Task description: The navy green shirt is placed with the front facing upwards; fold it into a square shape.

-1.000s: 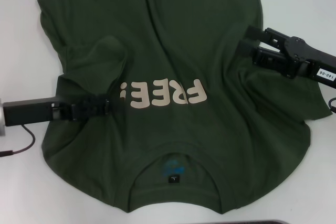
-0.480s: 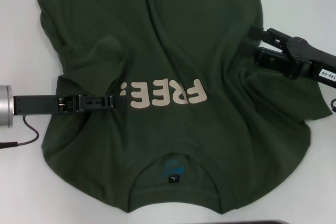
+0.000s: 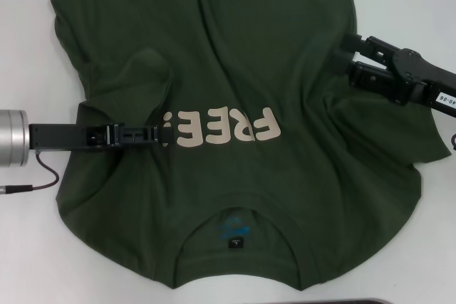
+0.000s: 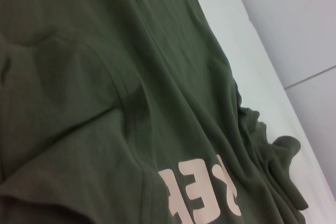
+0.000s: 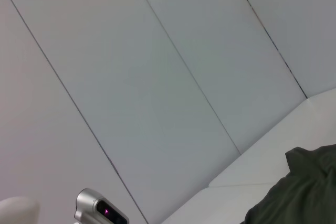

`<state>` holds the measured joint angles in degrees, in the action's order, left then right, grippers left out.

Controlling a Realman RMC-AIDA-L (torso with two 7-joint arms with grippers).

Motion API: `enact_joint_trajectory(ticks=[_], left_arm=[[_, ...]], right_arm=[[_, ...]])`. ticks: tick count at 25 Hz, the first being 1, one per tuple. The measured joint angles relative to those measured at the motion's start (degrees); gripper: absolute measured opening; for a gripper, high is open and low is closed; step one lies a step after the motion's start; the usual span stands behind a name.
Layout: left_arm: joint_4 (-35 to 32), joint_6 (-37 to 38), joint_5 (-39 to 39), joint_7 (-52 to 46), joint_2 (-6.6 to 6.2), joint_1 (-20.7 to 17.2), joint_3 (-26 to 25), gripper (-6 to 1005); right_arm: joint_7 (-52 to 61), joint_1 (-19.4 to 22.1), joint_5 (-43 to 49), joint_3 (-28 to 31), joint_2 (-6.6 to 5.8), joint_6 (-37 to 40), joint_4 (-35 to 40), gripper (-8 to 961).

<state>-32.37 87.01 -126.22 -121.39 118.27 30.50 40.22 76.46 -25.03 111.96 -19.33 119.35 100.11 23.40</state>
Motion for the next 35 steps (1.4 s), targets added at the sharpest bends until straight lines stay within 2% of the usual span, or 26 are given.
enact_joint_trajectory(ticks=[10, 11, 18, 35], left_arm=[[-0.31, -0.18, -2.78, -2.15, -0.97, 0.73, 0.55, 778], [-0.42, -0.31, -3.98, -3.04, -1.44, 1.59, 0.84, 778], [-0.57, -0.68, -6.54, -5.5, -2.2, 3.63, 1.08, 778], [-0.43, -1.69, -7.45, -6.77, -1.95, 5.16, 1.18, 777]], right_arm=[[0.0, 0.16, -0.33, 0.0, -0.08, -0.01, 0.08, 917], [0.0, 0.16, -0.33, 0.0, -0.08, 0.0, 0.08, 917], [0.0, 0.21, -0.34, 0.0, -0.09, 0.0, 0.07, 917], [0.0, 0.69, -0.5, 0.0, 0.01, -0.01, 0.06, 916]])
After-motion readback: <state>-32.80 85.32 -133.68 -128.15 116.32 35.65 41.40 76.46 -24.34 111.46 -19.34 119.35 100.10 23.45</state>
